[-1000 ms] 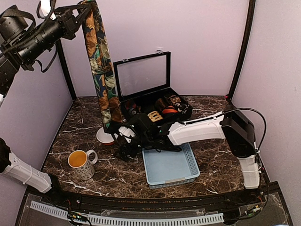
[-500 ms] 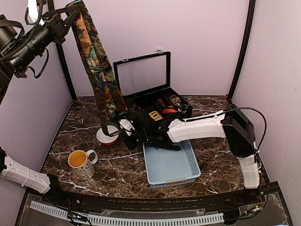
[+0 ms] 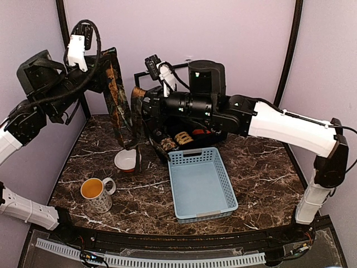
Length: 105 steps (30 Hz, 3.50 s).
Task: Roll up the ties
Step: Move the bin to the corner of the board, then put down the tie at the center of the board.
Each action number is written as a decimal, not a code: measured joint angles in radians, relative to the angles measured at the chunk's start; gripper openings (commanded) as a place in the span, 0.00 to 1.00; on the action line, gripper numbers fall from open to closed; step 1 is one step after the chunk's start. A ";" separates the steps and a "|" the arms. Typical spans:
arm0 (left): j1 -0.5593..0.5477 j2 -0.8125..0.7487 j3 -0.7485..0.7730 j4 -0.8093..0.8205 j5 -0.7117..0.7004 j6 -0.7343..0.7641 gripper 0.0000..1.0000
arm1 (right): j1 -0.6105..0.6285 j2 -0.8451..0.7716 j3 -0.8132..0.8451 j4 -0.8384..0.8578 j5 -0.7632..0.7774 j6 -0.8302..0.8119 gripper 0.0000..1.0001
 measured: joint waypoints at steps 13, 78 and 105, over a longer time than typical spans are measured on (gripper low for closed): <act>0.001 -0.106 -0.277 -0.029 0.132 -0.159 0.00 | 0.054 0.060 -0.005 0.085 -0.240 0.155 0.00; -0.077 0.653 -0.363 0.365 0.582 -0.513 0.00 | -0.632 -0.471 -0.943 -0.238 0.004 0.332 0.00; -0.079 0.708 -0.375 0.418 0.674 -0.550 0.00 | -0.528 -0.987 -1.291 -0.754 0.278 1.355 0.00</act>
